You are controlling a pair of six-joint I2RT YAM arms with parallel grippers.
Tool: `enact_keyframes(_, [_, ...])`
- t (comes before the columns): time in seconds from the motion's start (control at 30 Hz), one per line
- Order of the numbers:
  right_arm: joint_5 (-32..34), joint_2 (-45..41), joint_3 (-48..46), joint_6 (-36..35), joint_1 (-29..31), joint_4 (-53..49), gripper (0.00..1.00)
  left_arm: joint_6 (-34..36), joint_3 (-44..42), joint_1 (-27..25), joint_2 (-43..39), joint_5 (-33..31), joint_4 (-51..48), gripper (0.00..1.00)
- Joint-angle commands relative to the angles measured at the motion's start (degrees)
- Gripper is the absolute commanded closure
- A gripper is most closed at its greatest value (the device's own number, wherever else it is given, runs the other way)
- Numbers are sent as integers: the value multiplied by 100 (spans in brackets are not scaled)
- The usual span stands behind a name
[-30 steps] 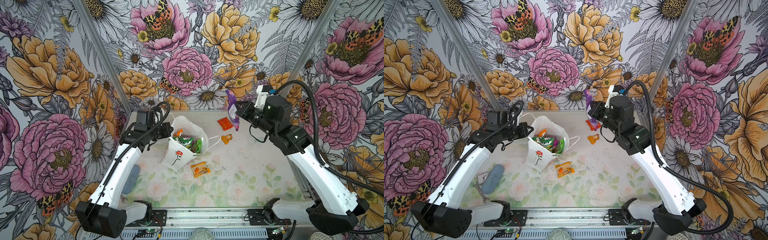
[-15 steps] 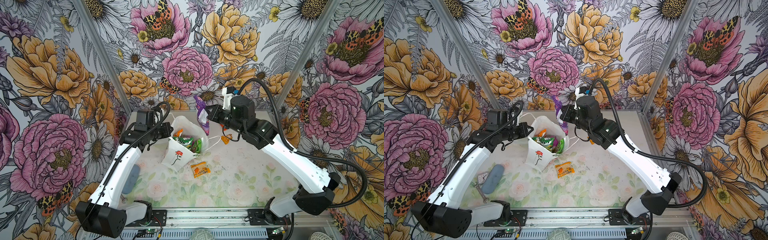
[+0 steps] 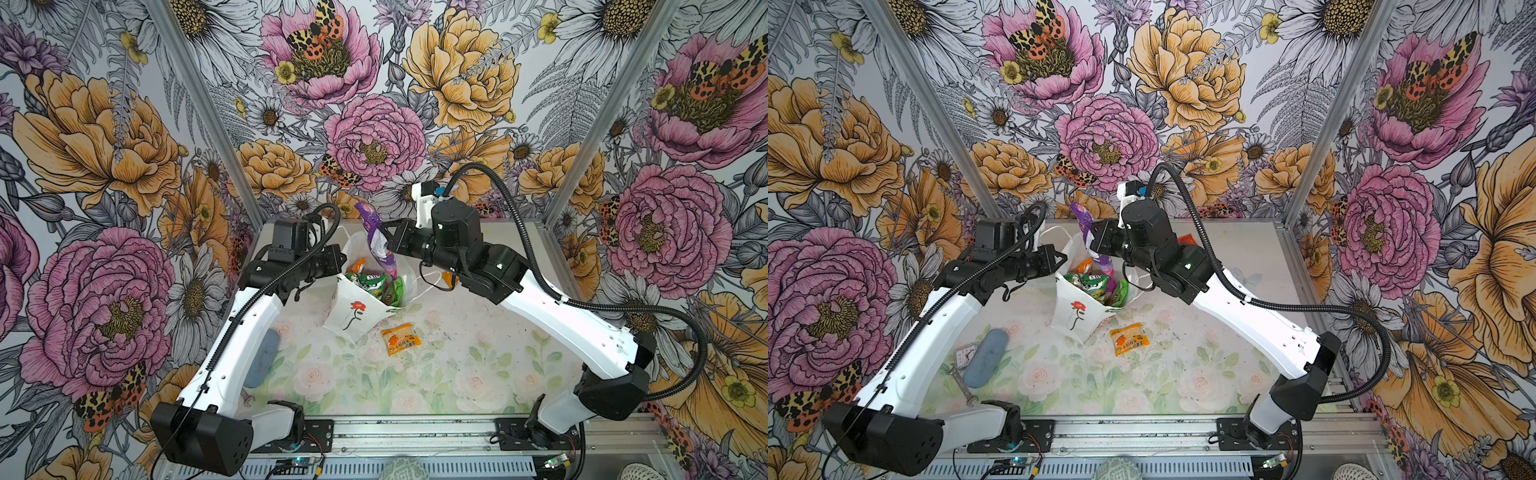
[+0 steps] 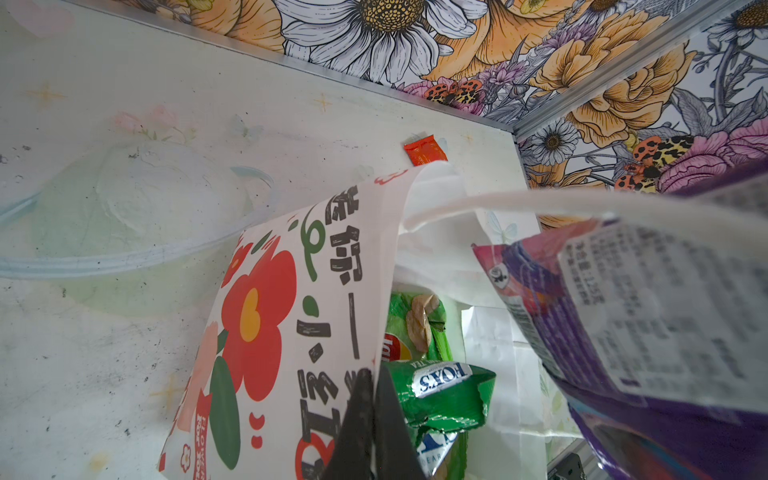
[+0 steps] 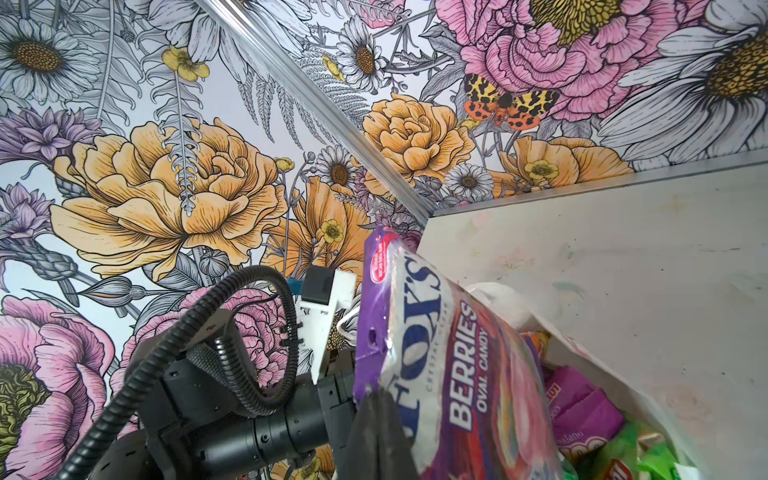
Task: Place the snacks into the paper bag
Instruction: 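Carry the purple bag over the paper bag and lower it inside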
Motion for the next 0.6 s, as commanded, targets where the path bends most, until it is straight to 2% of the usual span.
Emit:
enact_keyframes(0.0, [48,100,208,53,58,368,100,-40,81,58,-216,110,654,98])
enact_keyframes(0.33, [143,453,-144,399,101,879,100,-40,81,58,-232,99,654,98])
enact_keyframes(0.57, [360,641,-733,1094,111,1780,100,-40,81,59,-247,97,654,98])
